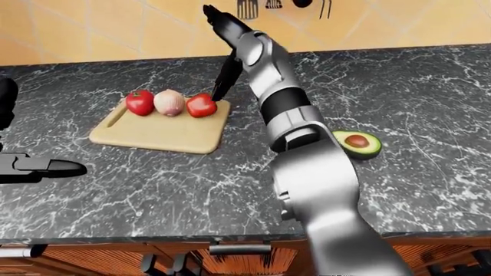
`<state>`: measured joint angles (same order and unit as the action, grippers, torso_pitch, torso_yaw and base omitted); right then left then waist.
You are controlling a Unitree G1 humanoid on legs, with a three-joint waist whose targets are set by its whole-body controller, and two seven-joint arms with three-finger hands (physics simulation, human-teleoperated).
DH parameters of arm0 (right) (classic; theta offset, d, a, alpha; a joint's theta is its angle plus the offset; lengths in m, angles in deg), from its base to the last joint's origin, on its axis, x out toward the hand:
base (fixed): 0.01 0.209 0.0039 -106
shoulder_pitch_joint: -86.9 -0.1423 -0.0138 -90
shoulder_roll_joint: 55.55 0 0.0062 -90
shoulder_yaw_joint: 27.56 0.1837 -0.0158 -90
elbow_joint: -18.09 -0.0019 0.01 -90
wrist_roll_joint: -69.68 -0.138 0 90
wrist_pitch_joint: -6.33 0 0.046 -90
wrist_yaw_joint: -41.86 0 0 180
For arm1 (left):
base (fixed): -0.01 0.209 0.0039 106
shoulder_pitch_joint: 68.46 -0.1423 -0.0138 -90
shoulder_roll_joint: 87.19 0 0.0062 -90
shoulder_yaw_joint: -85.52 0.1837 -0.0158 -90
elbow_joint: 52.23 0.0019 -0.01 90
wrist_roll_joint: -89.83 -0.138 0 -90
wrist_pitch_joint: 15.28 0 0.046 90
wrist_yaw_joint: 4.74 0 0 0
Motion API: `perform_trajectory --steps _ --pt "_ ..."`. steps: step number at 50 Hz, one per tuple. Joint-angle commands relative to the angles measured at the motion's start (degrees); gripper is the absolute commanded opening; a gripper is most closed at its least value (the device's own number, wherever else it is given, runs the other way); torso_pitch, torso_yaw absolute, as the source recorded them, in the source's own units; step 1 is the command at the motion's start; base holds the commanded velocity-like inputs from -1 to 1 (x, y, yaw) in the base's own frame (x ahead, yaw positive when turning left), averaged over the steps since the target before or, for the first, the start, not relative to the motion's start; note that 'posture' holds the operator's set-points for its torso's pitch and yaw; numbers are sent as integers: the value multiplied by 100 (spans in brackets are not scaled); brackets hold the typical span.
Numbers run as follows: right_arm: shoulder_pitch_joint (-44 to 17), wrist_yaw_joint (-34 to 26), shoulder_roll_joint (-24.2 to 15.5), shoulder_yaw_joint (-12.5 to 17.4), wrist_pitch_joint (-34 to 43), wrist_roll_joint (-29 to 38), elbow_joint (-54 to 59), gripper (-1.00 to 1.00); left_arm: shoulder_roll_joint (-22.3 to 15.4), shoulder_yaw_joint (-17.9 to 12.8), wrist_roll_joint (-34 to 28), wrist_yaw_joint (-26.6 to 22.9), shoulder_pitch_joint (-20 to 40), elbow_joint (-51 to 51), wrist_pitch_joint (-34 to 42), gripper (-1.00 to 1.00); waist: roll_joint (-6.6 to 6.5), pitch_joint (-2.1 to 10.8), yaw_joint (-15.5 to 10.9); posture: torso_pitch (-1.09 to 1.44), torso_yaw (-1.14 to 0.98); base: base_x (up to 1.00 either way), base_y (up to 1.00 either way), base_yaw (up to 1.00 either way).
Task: Place the avocado, onion, tomato and bell pepper on the cutting board.
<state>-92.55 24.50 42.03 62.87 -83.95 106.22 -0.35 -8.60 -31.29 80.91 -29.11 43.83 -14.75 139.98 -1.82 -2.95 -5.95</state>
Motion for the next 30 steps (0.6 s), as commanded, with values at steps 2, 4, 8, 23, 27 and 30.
perform_trajectory --steps 2,4,8,23,27,30 --pt "-300 -10 -168 -16 64 23 -416 100 -39 -14 -35 109 114 -56 -235 100 -26 158 0 0 13 0 0 0" --pt "-272 -139 -234 -120 219 161 -634 100 -39 -14 -28 115 118 -42 -246 100 -21 155 -3 0 13 0 0 0" --pt "-85 -476 -359 -32 612 116 -1358 100 -13 -19 -14 144 93 -2 -302 100 -6 144 -1 0 13 0 0 0" --pt "1724 -3202 -1107 207 3825 1196 -6935 100 -20 120 53 269 212 171 -397 100 98 107 -65 0 13 0 0 0" --pt "2091 -3838 -1324 330 4274 1607 -7843 100 28 179 58 325 209 241 -480 100 109 101 -66 0 13 0 0 0" --pt "2288 -4290 -1438 387 4555 1908 -8388 100 60 216 56 352 197 309 -560 100 116 108 -60 0 13 0 0 0"
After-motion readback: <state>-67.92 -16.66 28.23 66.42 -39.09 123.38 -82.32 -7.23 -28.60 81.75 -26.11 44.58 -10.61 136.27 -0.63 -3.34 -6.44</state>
